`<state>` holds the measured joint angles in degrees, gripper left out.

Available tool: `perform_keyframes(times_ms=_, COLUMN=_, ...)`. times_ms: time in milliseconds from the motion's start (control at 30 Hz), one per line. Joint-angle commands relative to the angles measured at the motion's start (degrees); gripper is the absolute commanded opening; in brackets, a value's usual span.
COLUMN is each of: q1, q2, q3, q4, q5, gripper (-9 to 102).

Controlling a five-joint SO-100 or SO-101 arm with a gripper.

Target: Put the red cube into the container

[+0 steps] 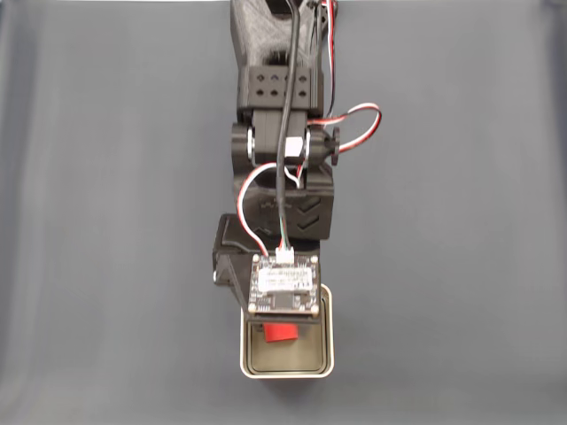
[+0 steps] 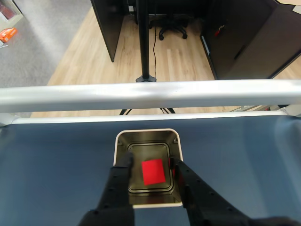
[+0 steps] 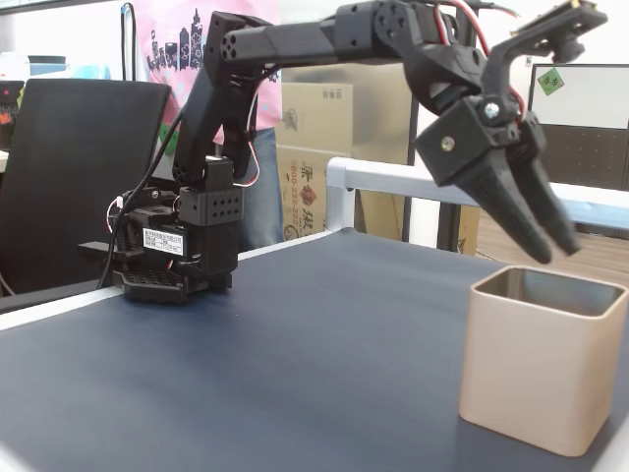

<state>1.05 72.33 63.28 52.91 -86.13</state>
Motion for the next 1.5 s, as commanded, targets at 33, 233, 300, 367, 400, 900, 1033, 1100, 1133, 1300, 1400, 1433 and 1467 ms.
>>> perform_keyframes(times_ms=33, q1=1.3, q2=10.3, q3=3.6, q4=-0.4, q5=0.3, gripper=0)
perform_keyframes(times_ms=233, q1=0.8, q2=28.6, q3=26.8, q4=-3.9, q5=-0.2, gripper=0)
perform_keyframes(times_ms=300, q1=0.3, q2=34.9, q3=35.9, q4=-6.7, q5=-0.4, gripper=0)
perform_keyframes(times_ms=367, q1=-0.4, q2=40.7, q3=44.6, q4=-8.7, q5=-0.5, gripper=0)
perform_keyframes(times_ms=400, q1=-0.7, q2=43.2, q3=48.3, q4=-9.1, q5=-0.7, gripper=0)
perform_keyframes(times_ms=900, q1=-1.2, q2=78.0, q3=95.5, q4=-19.4, q5=-5.1, gripper=0)
perform_keyframes(times_ms=1033, q1=-1.0, q2=89.0, q3=104.7, q4=-18.0, q5=-6.7, gripper=0)
perform_keyframes(times_ms=1100, q1=-0.9, q2=93.7, q3=107.8, q4=-16.3, q5=-6.9, gripper=0)
perform_keyframes(times_ms=1133, q1=-0.8, q2=95.8, q3=109.0, q4=-15.3, q5=-7.0, gripper=0)
perform_keyframes(times_ms=1300, q1=-0.1, q2=105.5, q3=113.9, q4=-9.0, q5=-6.9, gripper=1)
perform_keyframes(times_ms=1400, q1=-0.1, q2=108.0, q3=113.9, q4=-5.6, q5=-5.9, gripper=1)
perform_keyframes(times_ms=1433, q1=-0.1, q2=109.3, q3=114.0, q4=-4.0, q5=-5.4, gripper=1)
perform_keyframes(times_ms=1467, q1=-0.1, q2=110.7, q3=114.0, q4=-2.3, q5=-5.3, gripper=1)
